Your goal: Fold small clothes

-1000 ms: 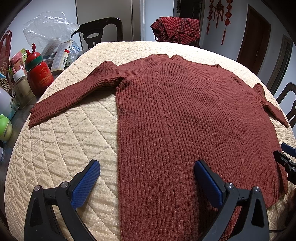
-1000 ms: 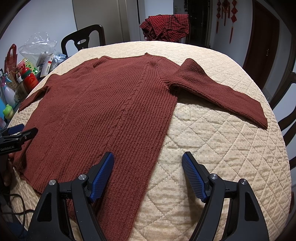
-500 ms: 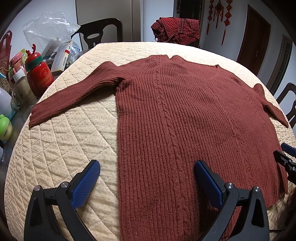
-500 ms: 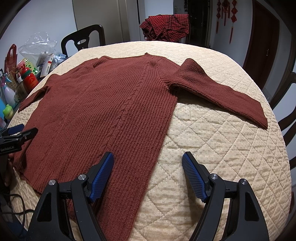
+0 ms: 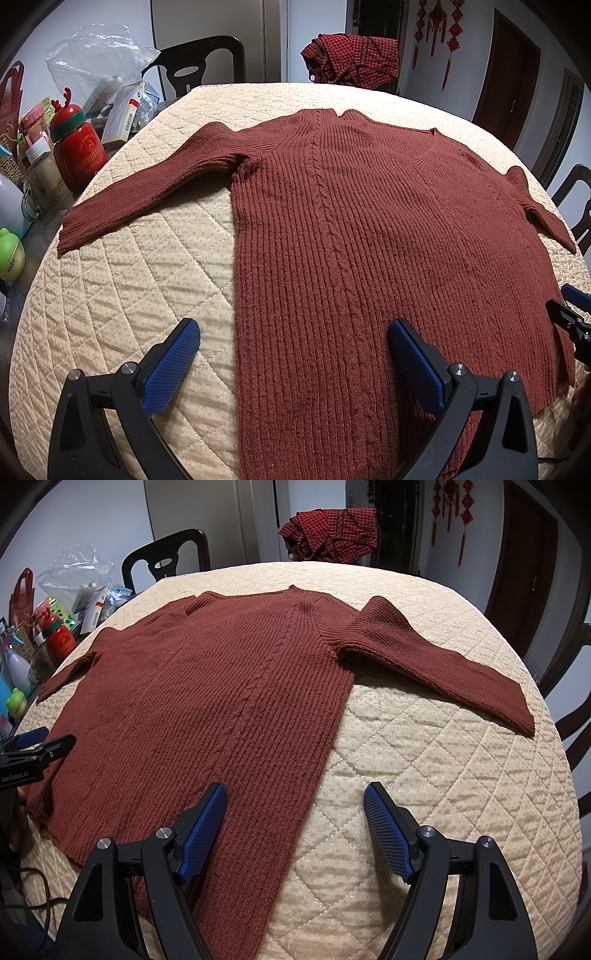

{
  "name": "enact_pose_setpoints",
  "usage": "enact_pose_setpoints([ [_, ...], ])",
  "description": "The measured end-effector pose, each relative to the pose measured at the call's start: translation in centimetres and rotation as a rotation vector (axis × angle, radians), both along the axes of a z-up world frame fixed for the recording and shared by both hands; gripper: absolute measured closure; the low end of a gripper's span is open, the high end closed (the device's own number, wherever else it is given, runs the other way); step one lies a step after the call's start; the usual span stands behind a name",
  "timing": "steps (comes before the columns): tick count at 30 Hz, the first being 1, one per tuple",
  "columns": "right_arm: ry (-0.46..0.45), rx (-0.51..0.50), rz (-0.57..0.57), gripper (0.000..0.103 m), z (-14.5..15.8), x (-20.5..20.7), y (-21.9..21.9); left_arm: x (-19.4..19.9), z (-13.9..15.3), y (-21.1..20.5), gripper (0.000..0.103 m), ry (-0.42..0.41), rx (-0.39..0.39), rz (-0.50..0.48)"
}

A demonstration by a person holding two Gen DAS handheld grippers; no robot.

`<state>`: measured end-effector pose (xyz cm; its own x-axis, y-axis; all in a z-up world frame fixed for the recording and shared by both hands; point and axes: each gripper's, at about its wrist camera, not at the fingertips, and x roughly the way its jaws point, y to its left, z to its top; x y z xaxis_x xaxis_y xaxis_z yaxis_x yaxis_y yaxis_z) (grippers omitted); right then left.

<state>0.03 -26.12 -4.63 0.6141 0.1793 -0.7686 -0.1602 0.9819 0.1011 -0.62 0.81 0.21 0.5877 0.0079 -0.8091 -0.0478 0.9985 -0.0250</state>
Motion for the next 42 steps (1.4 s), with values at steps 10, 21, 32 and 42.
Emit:
enact_pose_setpoints([
  [10,0.0,-0.001,0.0,0.026,0.0,0.0,0.0,0.1,0.0,-0.1,0.0,-0.001,0.0,0.0],
  [21,0.001,-0.005,-0.001,0.026,0.2,0.0,0.0,0.0,0.0,-0.1,0.0,-0.001,-0.001,0.0],
  [32,0.03,-0.006,-0.011,0.026,0.4,0.3,0.1,0.6,0.3,-0.4,0.0,0.007,-0.006,-0.001],
  [42,-0.001,-0.02,0.014,0.026,1.8,0.3,0.8,0.7,1.2,0.3,0.001,-0.015,0.013,0.025],
])
